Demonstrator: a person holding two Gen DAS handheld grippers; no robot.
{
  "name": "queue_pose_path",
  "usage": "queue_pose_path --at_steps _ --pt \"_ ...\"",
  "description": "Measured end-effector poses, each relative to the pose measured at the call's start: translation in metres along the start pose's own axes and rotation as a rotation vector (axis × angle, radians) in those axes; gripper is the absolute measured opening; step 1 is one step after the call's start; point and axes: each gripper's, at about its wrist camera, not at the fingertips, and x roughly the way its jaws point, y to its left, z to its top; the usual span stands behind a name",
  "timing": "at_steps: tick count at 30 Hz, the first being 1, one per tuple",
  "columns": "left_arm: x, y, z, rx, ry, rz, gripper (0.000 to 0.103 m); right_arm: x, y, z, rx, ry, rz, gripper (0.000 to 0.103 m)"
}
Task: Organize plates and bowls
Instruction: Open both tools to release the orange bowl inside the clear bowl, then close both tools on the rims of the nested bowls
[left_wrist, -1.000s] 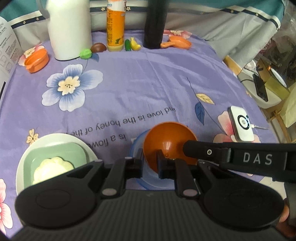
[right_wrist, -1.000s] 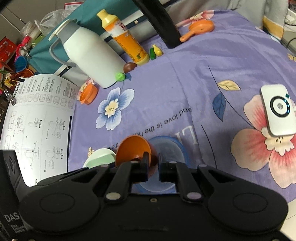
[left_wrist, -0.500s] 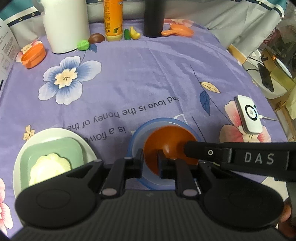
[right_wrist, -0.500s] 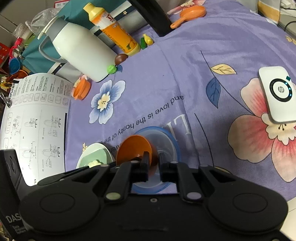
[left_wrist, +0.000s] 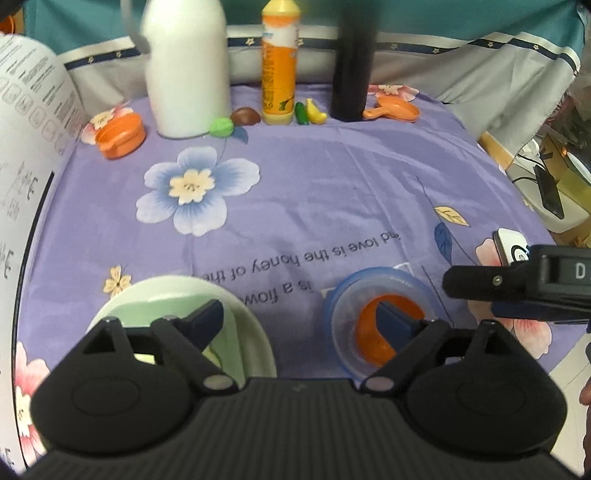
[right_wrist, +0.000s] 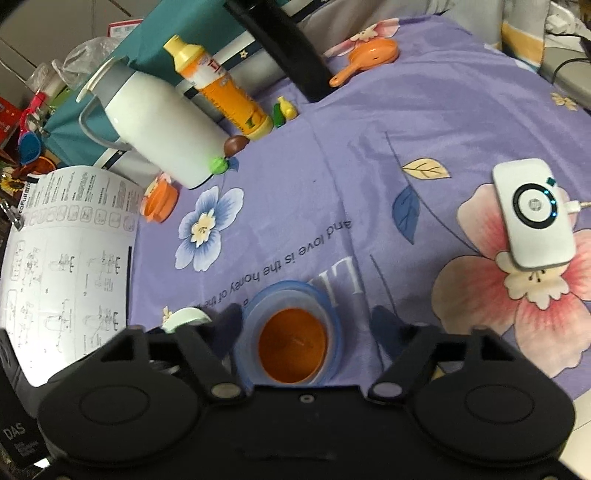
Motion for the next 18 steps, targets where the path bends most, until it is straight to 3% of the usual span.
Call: queue_pose_path --at_steps 7,18 --pt "0.003 0.001 -0.010 0.007 0.001 -0.029 0.099 0.006 -0.009 -0.012 0.032 0.034 -0.038 0.102" --pt "0.006 0.004 -0.019 0.010 -0.010 -0.091 0.103 0.008 -0.014 -0.027 0.045 0.061 -0.121 0.103"
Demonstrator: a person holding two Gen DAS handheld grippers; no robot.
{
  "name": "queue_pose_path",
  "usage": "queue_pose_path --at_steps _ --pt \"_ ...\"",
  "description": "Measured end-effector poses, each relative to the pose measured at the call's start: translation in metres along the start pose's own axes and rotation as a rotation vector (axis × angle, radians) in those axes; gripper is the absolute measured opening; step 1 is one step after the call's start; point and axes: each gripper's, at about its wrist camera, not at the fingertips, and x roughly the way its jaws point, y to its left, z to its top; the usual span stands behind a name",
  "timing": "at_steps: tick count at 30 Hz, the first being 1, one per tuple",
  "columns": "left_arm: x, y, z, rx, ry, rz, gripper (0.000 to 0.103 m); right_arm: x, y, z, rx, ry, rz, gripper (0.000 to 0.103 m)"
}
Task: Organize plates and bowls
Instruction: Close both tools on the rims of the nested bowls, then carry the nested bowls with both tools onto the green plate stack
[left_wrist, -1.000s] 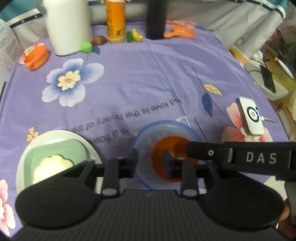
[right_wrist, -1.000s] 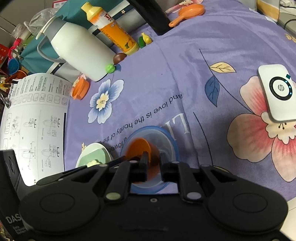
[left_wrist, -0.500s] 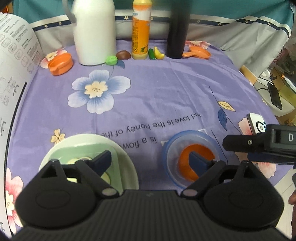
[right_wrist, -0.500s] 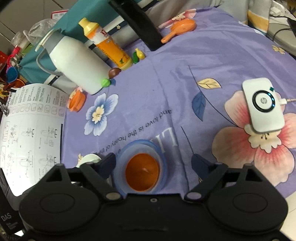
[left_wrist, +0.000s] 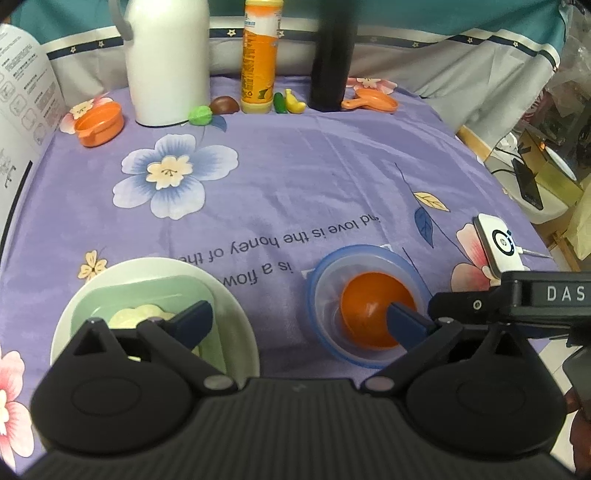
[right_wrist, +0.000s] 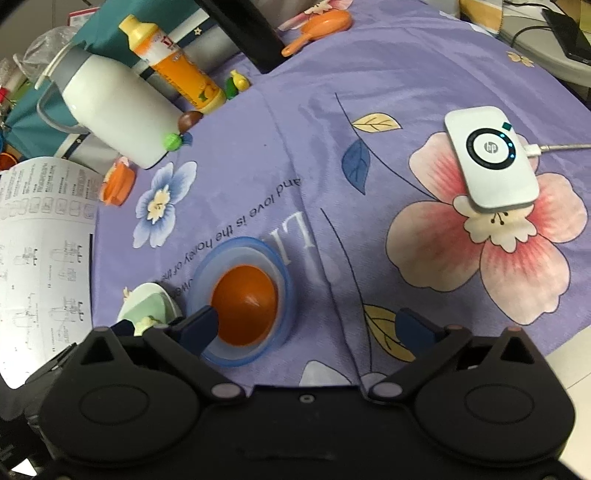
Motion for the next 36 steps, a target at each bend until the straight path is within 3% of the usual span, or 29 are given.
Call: queue_pose_path --at_steps 14,18,21,25,28,32,36 --pt "0.010 0.021 -0.004 -0.051 -0.001 -0.044 0.103 0.003 0.015 0.001 -0.037 -0.057 -0.087 0.103" --pt "0.015 0.011 -0.001 -0.014 0.000 -0.055 0.101 0.005 0.016 0.005 -0.044 -0.056 -0.077 0.095" --pt "0.021 0.001 0.000 0.029 0.010 -0.063 0.093 0.009 0.019 0.006 -0.057 -0.051 -0.076 0.085" --pt "0.030 -0.008 0.001 0.052 0.038 -0.073 0.074 0.015 0.025 0.007 -0.090 -0.036 -0.059 0.071" --pt "0.037 -0.009 0.001 0.039 0.066 -0.092 0.069 0.020 0.030 0.008 -0.111 -0.033 -0.046 0.059" --pt "0.046 -0.009 -0.001 0.029 0.099 -0.093 0.062 0.026 0.033 0.008 -0.124 -0.018 -0.033 0.053" --pt "0.053 -0.010 -0.001 0.011 0.123 -0.075 0.039 0.032 0.037 0.007 -0.143 -0.003 -0.023 0.042"
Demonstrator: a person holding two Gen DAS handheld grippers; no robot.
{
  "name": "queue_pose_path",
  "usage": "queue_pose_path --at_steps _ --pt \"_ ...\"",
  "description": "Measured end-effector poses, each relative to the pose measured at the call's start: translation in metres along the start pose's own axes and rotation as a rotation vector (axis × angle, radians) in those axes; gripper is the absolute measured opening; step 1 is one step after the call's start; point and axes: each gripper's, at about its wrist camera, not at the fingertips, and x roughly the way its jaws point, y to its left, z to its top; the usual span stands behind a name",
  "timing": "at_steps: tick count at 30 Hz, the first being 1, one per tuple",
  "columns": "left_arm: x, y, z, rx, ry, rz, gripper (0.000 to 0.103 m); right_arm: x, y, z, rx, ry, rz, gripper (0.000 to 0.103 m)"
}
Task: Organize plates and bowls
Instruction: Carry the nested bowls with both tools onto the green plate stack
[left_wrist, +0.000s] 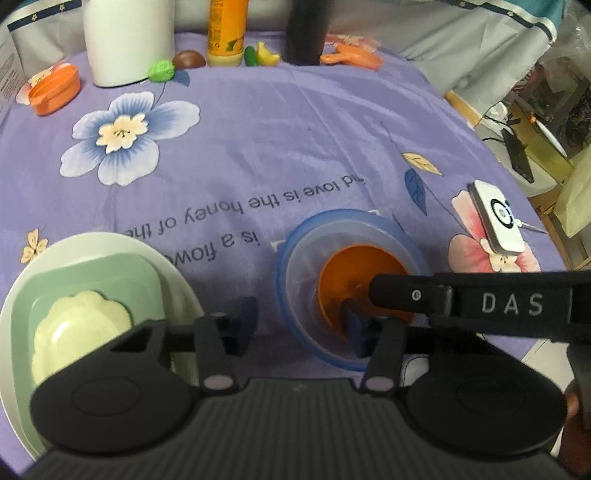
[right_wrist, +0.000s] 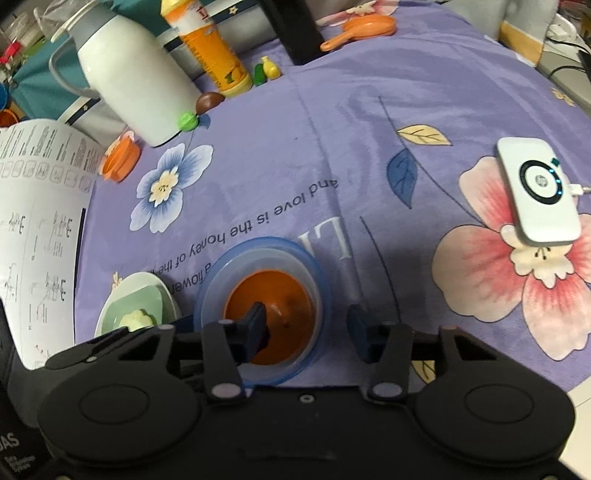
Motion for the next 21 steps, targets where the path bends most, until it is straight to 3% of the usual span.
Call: queue_pose_path --at_steps 3,7,21 --pt "0.003 0.001 0.000 -0.025 0.015 0.000 0.029 0.001 0.003 0.001 -0.015 -0.001 0.000 0.036" --pt "0.002 -0.001 0.001 -0.027 0.016 0.020 0.028 0.001 0.003 0.002 -0.016 -0.006 -0.006 0.030" --pt "-0.021 0.010 0.009 -0.075 -0.008 0.067 0.028 -0.007 0.022 0.009 -0.030 -0.006 0.007 0.030"
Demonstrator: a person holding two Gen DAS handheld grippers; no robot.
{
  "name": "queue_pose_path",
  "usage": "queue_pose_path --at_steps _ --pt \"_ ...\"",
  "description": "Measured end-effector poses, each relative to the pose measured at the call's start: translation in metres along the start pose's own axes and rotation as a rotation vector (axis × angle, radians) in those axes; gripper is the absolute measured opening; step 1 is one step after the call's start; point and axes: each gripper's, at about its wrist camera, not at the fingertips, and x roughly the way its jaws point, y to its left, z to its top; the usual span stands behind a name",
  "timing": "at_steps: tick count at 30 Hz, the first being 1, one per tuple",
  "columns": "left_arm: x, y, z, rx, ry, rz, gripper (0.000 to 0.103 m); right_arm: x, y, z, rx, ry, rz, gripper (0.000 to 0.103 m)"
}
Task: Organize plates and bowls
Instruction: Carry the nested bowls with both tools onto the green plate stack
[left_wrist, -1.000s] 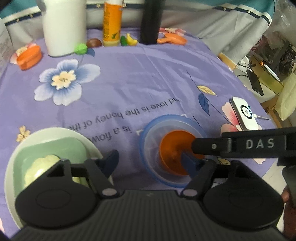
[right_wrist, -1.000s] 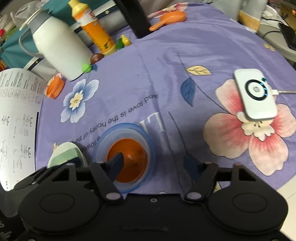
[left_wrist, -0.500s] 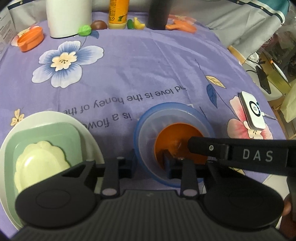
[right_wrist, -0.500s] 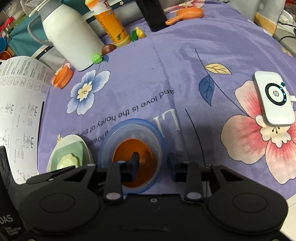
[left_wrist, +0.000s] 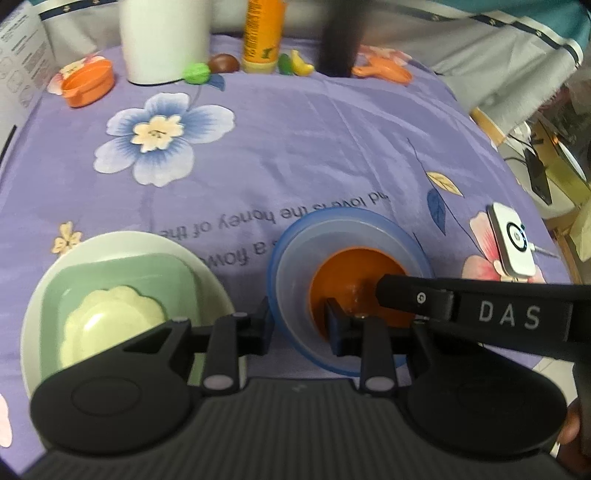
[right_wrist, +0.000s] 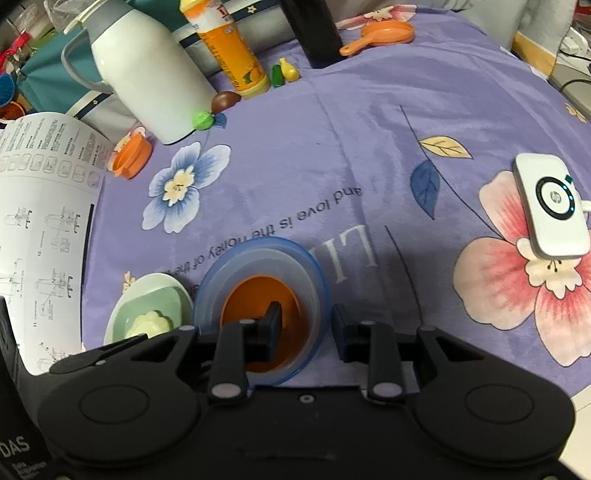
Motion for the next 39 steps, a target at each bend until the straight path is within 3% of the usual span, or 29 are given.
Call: queue_pose_path --at_steps 12,23,39 --pt "-0.041 0.067 0.003 -0.077 -0.069 0.064 0.028 0.004 0.073 0.010 -0.107 0.014 0.064 0.030" --pt "-0.054 0.132 -0.017 -0.150 -0.055 0.101 0.028 0.033 0.142 -0.001 -0.205 0.108 0.106 0.030" --pt "-0.037 0.145 -0.030 -0.167 -0.002 0.081 0.028 0.054 0.153 -0.014 -0.199 0.186 0.075 0.030"
